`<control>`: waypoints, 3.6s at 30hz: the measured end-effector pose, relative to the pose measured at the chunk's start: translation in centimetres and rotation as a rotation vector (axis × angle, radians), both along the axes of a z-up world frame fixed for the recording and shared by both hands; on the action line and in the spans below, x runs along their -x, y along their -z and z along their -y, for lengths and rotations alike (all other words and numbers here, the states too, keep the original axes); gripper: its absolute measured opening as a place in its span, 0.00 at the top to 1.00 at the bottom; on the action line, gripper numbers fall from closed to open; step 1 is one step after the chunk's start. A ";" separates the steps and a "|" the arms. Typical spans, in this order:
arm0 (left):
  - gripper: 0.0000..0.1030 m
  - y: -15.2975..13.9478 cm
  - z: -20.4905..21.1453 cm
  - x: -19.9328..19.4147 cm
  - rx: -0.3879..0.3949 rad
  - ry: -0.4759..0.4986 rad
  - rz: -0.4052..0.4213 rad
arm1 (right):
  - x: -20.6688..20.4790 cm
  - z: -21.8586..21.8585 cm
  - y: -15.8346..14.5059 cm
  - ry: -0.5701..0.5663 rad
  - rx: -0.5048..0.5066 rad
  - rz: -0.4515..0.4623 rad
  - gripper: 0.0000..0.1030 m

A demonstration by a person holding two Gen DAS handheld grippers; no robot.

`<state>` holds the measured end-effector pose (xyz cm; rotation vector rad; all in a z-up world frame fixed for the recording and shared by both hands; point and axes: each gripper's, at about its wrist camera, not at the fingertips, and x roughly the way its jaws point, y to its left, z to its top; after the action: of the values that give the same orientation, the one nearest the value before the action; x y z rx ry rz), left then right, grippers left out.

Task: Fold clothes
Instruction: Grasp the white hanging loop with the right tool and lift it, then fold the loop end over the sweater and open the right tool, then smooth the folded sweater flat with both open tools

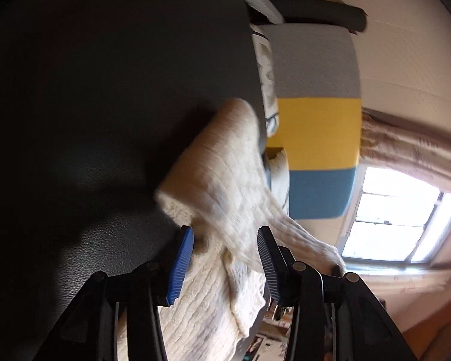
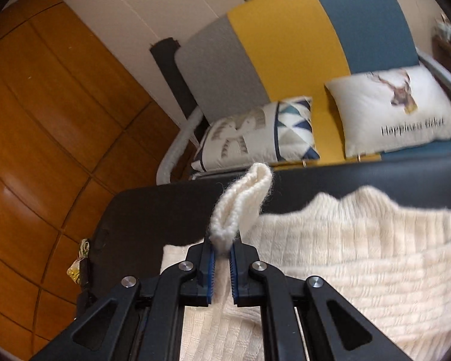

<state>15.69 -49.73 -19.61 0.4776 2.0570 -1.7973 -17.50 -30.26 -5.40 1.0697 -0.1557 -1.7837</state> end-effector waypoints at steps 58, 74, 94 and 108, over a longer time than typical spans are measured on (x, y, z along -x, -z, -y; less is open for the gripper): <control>0.62 -2.3 -4.0 5.4 0.201 0.191 0.123 | 5.3 -26.0 10.4 0.412 -0.124 0.004 0.73; 0.62 1.4 -4.5 7.9 -0.002 0.052 0.038 | 2.7 -17.1 12.3 0.223 -0.215 -0.002 0.73; 0.68 -3.8 -3.3 5.8 0.297 0.053 0.219 | 3.4 -18.0 11.1 0.169 -0.201 -0.001 0.75; 0.60 -5.1 -1.4 17.6 0.601 0.425 0.399 | 5.6 -13.5 10.5 0.005 -0.335 -0.083 0.75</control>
<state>-1.95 -48.33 -14.47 1.0337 1.1295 -2.2047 -23.10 -16.74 -15.92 1.2256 0.1990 -1.8971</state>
